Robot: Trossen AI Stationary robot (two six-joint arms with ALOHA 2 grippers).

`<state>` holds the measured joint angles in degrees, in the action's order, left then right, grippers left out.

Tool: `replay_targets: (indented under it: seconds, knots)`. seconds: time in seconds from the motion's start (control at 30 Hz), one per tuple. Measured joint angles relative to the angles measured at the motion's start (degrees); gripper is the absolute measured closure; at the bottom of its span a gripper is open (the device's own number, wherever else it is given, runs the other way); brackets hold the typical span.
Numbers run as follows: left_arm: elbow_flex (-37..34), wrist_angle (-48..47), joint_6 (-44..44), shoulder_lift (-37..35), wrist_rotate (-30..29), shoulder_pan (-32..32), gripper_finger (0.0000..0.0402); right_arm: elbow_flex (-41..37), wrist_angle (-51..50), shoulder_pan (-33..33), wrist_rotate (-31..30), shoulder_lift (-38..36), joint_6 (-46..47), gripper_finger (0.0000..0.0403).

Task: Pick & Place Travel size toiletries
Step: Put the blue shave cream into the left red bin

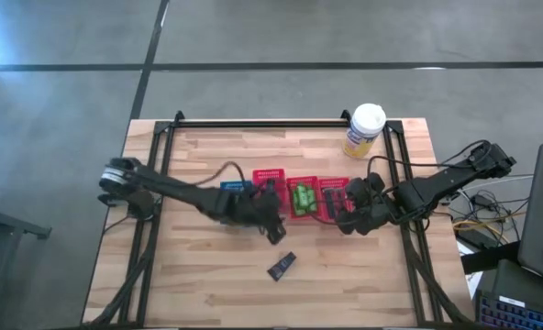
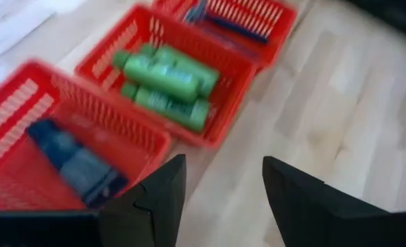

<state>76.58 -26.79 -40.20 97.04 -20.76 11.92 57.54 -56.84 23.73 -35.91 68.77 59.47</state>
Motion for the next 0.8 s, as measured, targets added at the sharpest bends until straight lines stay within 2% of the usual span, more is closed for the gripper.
replay_targets:
  seconds: [0.13, 0.33, 0.6, 0.8]
  knots:
    - [4.9, -5.4, -5.1, 4.7, -2.2, 4.1, 0.0204, 0.0, -0.1, 0.0, 1.1, 0.0, -2.1, 0.0062]
    - [10.0, -6.2, -7.9, 10.1, -2.2, 7.2, 0.0204, 0.0, -0.2, 0.0, 2.2, 0.0, -4.2, 0.0076]
    - [12.1, -6.3, -15.4, 12.9, -1.6, 8.3, 0.0204, 0.0, 0.0, 0.0, 2.5, 0.0, -6.3, 0.0089]
    - [12.4, -6.1, -21.8, 14.0, -1.2, 10.2, 0.0203, 0.0, 0.1, 0.0, 2.5, 0.0, -6.7, 0.0075]
